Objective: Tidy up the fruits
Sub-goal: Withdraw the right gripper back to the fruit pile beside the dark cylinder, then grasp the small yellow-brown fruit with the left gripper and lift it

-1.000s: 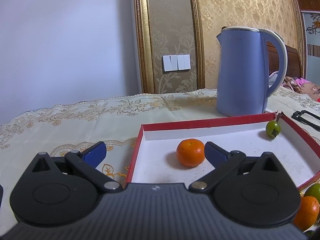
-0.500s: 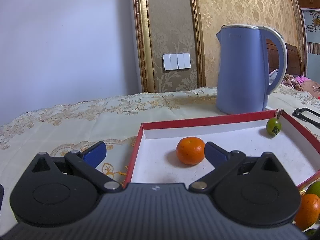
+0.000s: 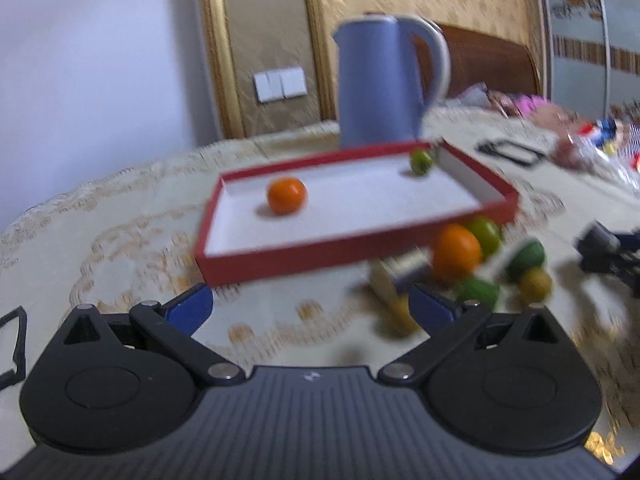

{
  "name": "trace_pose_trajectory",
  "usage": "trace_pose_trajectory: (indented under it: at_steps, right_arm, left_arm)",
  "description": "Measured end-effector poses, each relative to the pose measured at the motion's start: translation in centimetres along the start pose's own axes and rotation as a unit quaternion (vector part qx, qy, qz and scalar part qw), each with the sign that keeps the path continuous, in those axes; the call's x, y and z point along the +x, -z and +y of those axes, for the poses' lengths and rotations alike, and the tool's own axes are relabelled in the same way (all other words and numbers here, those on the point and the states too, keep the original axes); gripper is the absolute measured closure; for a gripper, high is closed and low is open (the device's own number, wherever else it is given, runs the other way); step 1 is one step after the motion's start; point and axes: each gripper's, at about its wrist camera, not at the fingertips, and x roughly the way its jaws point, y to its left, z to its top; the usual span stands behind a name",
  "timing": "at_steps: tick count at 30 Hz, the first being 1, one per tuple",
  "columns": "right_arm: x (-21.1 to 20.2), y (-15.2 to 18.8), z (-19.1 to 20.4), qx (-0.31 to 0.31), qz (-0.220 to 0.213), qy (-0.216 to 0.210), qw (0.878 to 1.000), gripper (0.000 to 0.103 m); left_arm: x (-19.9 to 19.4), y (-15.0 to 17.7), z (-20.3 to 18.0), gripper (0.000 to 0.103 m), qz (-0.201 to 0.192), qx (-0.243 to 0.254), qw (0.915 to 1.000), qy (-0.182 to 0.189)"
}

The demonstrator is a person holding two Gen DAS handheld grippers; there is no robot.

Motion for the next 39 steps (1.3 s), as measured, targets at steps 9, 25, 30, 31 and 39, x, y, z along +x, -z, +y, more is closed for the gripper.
trace_pose_trajectory:
  at_steps: [9,25,30,31,39]
  right_arm:
    - [-0.1,0.3,0.5,-0.018,-0.003,-0.029,0.999,0.066]
    - [0.0,0.4,0.4,-0.016,-0.004,-0.049,0.999,0.066]
    - [0.0,0.4,0.4,-0.016,-0.002,-0.048,0.999,0.066]
    - [0.0,0.4,0.4,-0.015,-0.002,-0.048,0.999,0.066]
    - [0.1,0.4,0.5,-0.018,0.002,-0.046,0.999,0.066]
  left_arm:
    - [1.2,0.2,-2.8,0.003,0.039,0.012,0.9991,0.011]
    - [3.1,-0.1,-3.3,0.054,0.072,-0.017,0.9965,0.038]
    - [3.2,-0.2,-3.3,0.057,0.074,-0.027,0.9956,0.05]
    - [3.2,-0.2,-3.4,0.061,0.074,-0.027,0.9955,0.052]
    - [3.0,-0.4,-3.3,0.08,0.072,-0.033,0.9947,0.065]
